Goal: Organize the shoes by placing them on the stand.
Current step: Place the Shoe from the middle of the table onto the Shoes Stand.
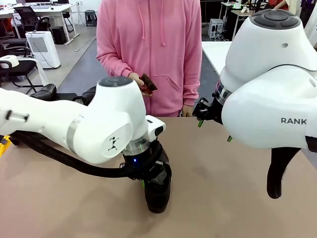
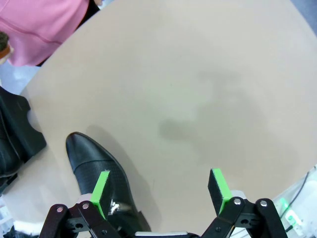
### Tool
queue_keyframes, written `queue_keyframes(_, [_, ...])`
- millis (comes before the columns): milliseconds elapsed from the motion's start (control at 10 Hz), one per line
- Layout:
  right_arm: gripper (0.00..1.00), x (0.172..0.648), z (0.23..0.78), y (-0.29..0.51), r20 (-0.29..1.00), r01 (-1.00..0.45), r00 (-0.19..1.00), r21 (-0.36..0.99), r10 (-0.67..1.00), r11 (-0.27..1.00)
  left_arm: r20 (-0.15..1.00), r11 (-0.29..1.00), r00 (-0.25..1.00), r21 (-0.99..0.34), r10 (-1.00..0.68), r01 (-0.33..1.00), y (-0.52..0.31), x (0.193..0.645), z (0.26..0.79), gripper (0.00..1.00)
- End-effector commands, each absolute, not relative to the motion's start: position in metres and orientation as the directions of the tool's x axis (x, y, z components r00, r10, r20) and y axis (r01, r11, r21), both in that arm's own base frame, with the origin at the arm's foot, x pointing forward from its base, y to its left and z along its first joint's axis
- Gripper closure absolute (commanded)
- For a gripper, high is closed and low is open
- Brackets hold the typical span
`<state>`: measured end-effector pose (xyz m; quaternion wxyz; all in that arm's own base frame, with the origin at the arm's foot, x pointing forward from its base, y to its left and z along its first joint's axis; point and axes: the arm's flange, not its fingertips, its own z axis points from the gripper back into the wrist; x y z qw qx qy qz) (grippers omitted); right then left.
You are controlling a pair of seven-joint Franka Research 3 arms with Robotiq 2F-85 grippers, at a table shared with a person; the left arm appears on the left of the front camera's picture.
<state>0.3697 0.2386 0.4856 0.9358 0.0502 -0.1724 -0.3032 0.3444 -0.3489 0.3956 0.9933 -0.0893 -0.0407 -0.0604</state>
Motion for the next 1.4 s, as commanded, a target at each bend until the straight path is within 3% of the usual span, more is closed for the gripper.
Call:
queue_keyframes(0, [0.00, 0.373, 0.487, 0.238, 0.281, 0.536, 0.767, 0.213, -0.577, 0.817, 0.176, 0.942, 0.960, -0.217, -0.220, 0.256, -0.304, 0.327, 0.464, 1.00])
queue_keyframes(300, [0.00, 0.373, 0.487, 0.238, 0.281, 0.536, 0.767, 0.213, -0.577, 0.817, 0.347, 0.982, 0.929, -0.090, -0.127, 0.168, -0.225, 0.340, 0.534, 1.00])
queue_keyframes(700, [0.00, 0.373, 0.487, 0.238, 0.281, 0.536, 0.767, 0.213, -0.577, 0.817, 0.413, 0.994, 0.905, -0.005, -0.100, 0.112, -0.124, 0.392, 0.572, 1.00])
queue_keyframes(1000, [0.00, 0.373, 0.487, 0.238, 0.281, 0.536, 0.767, 0.213, -0.577, 0.817, 0.359, 0.998, 0.932, -0.041, -0.039, 0.057, -0.068, 0.428, 0.573, 1.00])
queue_keyframes(1300, [0.00, 0.373, 0.487, 0.238, 0.281, 0.536, 0.767, 0.213, -0.577, 0.817, 0.378, 0.996, 0.925, 0.064, 0.040, -0.069, -0.020, 0.466, 0.562, 1.00])
